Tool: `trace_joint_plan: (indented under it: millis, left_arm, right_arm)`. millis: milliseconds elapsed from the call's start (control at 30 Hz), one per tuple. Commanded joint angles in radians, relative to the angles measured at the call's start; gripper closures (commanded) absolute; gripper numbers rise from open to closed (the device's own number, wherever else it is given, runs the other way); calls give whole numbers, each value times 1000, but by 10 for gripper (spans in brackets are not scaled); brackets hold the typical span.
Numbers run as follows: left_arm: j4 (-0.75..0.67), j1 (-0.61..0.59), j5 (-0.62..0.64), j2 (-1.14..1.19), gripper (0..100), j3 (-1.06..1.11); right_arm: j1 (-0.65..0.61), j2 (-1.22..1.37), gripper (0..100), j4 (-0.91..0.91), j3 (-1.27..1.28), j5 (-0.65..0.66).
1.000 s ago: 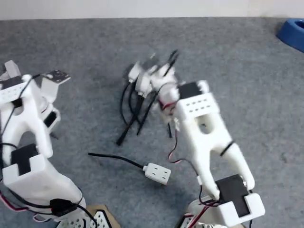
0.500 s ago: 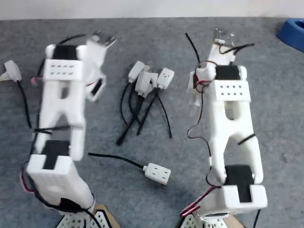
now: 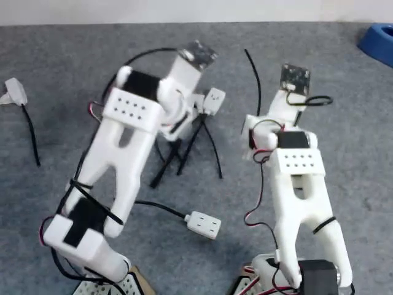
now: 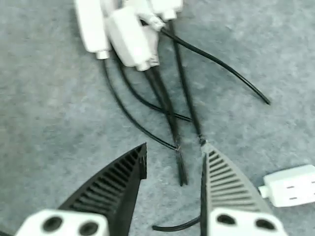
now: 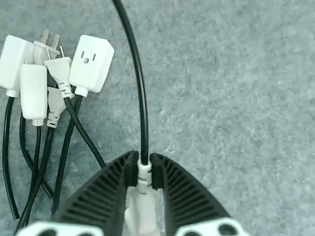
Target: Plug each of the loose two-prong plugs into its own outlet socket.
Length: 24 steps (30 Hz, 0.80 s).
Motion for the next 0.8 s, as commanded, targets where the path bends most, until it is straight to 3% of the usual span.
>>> trace_joint_plan:
  millis: [0, 200, 467, 767]
  left_arm:
    - [-94, 97, 15, -133, 803, 174]
    - [-278, 168, 18, -406, 803, 444]
    - [-807, 171, 40, -694, 804, 960]
    - [-813, 214, 40, -707, 804, 1001]
  right_arm:
    - [2, -45, 992, -24, -1, -12]
    - [4, -56, 992, -19, -1, -43]
    - [-33, -58, 992, -5, -5, -78]
    - [-176, -51, 992, -5, -5, -149]
